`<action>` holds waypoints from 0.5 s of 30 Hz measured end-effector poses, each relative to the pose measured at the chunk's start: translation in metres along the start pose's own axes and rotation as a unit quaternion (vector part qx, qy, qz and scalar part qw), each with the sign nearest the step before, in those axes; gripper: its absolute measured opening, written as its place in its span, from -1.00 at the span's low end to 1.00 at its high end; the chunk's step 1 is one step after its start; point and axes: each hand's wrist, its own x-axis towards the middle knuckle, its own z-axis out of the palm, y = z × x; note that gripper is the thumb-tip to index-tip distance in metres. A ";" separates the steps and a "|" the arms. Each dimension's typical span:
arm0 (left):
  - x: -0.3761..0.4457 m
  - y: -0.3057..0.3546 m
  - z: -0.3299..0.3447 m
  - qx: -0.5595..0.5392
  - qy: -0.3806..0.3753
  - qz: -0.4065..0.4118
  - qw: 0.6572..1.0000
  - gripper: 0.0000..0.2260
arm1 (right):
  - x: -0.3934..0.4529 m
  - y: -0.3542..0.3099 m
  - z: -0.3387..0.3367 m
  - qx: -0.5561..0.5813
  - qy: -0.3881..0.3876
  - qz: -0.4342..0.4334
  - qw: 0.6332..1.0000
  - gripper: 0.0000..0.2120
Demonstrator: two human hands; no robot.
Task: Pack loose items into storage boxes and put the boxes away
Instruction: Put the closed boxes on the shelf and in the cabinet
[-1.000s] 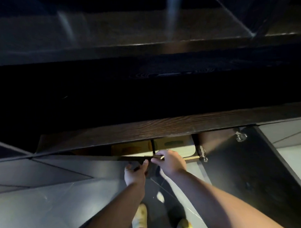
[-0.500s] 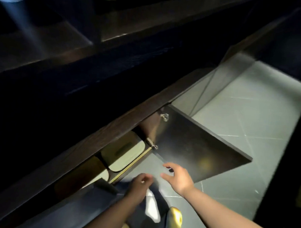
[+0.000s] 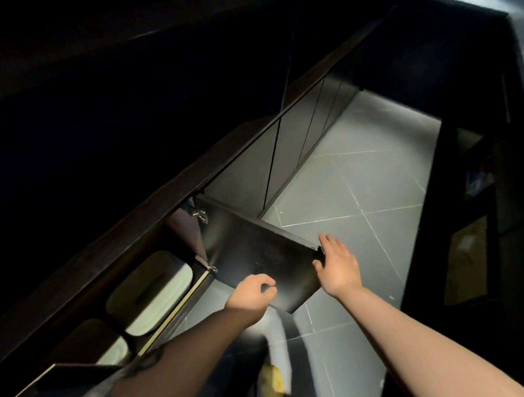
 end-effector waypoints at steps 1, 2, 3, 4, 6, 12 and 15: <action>-0.001 0.002 0.003 0.002 -0.002 0.000 1.000 -0.75 | 0.004 0.006 0.002 -0.011 -0.027 0.002 1.000 -0.42; -0.002 0.001 0.007 -0.002 -0.007 -0.002 1.000 -0.74 | 0.007 0.011 0.005 -0.020 -0.054 0.001 0.998 -0.42; -0.006 0.000 0.009 -0.009 -0.009 -0.003 1.000 -0.73 | 0.008 0.014 0.009 -0.025 -0.072 -0.001 0.997 -0.42; -0.010 -0.003 0.011 -0.016 -0.005 -0.004 1.000 -0.72 | 0.009 0.016 0.015 -0.026 -0.077 -0.005 0.997 -0.41; -0.014 -0.012 0.012 -0.018 0.014 0.004 1.000 -0.77 | 0.007 0.016 0.022 -0.017 -0.044 -0.007 0.999 -0.42; -0.037 -0.041 0.025 -0.060 0.017 -0.027 0.998 -0.70 | -0.029 0.009 0.035 0.008 0.035 -0.041 0.999 -0.67; -0.054 -0.054 0.042 -0.076 -0.005 -0.049 0.996 -0.63 | -0.059 -0.001 0.047 0.026 0.038 -0.104 0.993 -0.70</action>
